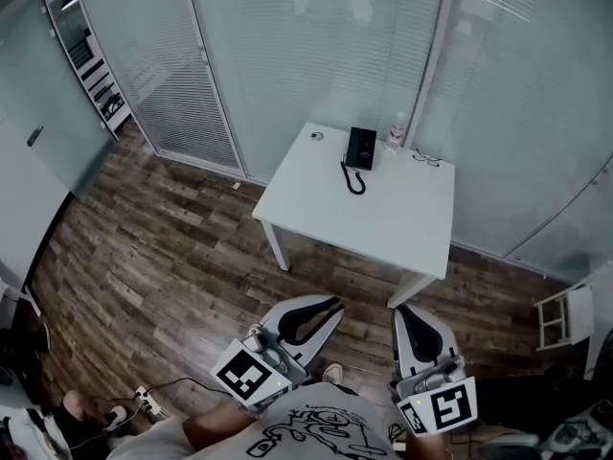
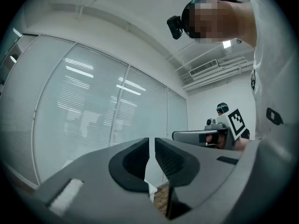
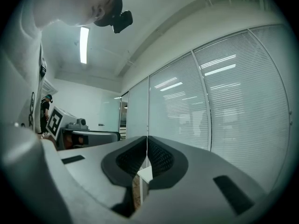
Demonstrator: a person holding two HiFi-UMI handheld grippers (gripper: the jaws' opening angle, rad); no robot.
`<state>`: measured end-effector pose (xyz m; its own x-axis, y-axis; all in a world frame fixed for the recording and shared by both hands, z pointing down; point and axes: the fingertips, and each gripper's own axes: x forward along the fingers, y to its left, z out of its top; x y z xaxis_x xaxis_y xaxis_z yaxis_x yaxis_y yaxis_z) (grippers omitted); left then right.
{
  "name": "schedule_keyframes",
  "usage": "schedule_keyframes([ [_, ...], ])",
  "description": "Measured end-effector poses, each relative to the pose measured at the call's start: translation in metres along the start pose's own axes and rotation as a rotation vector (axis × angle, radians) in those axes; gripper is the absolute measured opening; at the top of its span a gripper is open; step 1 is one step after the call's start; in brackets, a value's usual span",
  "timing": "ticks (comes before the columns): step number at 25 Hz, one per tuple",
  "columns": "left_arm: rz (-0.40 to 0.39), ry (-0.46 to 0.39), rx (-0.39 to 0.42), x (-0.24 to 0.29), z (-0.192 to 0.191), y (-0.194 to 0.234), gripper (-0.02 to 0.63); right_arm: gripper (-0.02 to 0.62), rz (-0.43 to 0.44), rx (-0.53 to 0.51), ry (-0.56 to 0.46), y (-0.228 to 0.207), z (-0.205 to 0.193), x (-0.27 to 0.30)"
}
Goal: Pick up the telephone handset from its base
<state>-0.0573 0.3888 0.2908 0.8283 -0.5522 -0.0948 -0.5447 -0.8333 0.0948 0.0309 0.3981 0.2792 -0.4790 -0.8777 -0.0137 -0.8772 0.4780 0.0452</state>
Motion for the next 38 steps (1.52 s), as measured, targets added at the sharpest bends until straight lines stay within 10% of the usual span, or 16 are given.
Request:
schedule_keyframes([
  [20,-0.005,0.014,-0.023,0.068,-0.017,-0.015,0.035,0.006,-0.015,0.047,0.012,-0.070,-0.019,-0.008],
  [38,0.028,0.002,-0.041,0.078,-0.008,0.154,0.035,0.006,0.014,0.006,0.042,-0.066,-0.023,0.160],
])
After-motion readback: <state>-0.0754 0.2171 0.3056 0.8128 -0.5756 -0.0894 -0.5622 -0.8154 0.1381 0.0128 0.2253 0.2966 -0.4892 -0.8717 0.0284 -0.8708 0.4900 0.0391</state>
